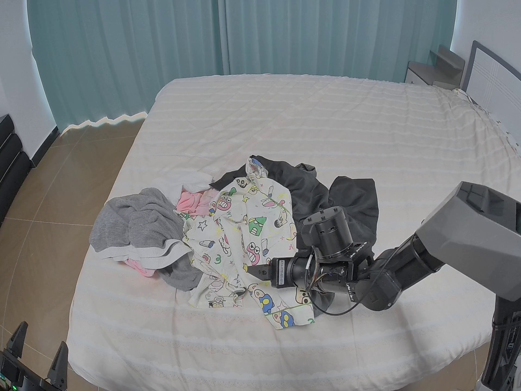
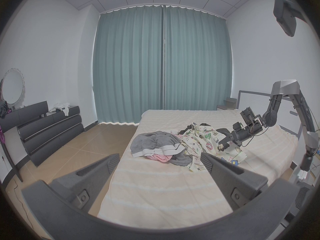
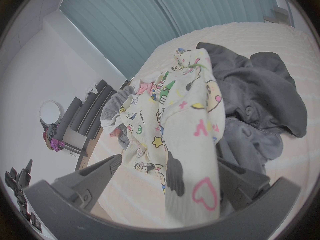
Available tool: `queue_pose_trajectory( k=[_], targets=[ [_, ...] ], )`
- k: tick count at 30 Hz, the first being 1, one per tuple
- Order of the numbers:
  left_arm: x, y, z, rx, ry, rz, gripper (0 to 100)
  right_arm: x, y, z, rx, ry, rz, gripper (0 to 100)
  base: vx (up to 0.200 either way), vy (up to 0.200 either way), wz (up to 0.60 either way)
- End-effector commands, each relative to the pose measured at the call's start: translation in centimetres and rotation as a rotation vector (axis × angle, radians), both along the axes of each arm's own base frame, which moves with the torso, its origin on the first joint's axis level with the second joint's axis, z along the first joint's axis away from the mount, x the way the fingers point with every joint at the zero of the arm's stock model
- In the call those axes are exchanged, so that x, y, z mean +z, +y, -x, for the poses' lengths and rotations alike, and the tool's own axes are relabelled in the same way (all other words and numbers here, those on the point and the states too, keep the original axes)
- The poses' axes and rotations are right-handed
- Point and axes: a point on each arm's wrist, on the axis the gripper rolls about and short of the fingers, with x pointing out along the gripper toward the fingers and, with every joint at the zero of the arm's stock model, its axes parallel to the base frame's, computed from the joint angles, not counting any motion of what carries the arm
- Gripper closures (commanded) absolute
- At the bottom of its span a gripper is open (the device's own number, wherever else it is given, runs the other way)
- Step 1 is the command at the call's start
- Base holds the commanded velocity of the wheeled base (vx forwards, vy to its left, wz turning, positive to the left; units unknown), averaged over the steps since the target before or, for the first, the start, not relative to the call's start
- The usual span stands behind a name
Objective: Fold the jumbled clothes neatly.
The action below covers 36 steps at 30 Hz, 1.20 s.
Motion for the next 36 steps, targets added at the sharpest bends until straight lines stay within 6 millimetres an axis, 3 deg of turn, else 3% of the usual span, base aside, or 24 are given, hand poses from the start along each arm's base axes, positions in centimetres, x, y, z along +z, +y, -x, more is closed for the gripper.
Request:
queue_pose_trajectory(
  k=[1, 9, 16, 17, 19, 22, 23, 28, 31, 36],
  targets=[
    [-0.3, 0.0, 0.1, 0.001, -0.006, 0.001, 0, -1.4, 1.7, -0.8, 0.029, 0.01, 0.028, 100, 0.0, 0.0, 0.0],
    [-0.3, 0.0, 0.1, 0.001, -0.006, 0.001, 0, -0.3, 1.5, -0.2, 0.028, -0.005, 0.026, 100, 0.0, 0.0, 0.0],
    [-0.3, 0.0, 0.1, 0.001, -0.006, 0.001, 0, 4.9, -0.5, 1.3, 0.009, -0.082, -0.061, 100, 0.0, 0.0, 0.0],
    [-0.3, 0.0, 0.1, 0.001, -0.006, 0.001, 0, 4.9, -0.5, 1.3, 0.009, -0.082, -0.061, 100, 0.0, 0.0, 0.0],
    [-0.3, 0.0, 0.1, 0.001, -0.006, 0.002, 0, 7.5, -1.6, 2.6, 0.005, -0.113, -0.118, 100, 0.0, 0.0, 0.0],
    [-0.3, 0.0, 0.1, 0.001, -0.006, 0.002, 0, 8.1, -1.8, 3.0, 0.002, -0.11, -0.139, 100, 0.0, 0.0, 0.0],
    [-0.4, 0.0, 0.0, 0.001, -0.005, 0.002, 0, 10.3, -2.8, 4.4, -0.001, -0.119, -0.204, 100, 0.0, 0.0, 0.0],
    [-0.3, 0.0, 0.1, 0.001, -0.006, 0.001, 0, 13.3, -4.5, 6.3, 0.02, -0.153, -0.279, 100, 0.0, 0.0, 0.0],
    [-0.4, 0.0, 0.0, 0.001, -0.005, 0.001, 0, 16.3, -6.0, 8.1, 0.038, -0.215, -0.344, 100, 0.0, 0.0, 0.0],
    [-0.4, 0.0, 0.1, -0.001, -0.006, -0.013, 0, 18.6, -7.2, 9.7, 0.064, -0.272, -0.397, 100, 0.0, 0.0, 0.0]
  ],
)
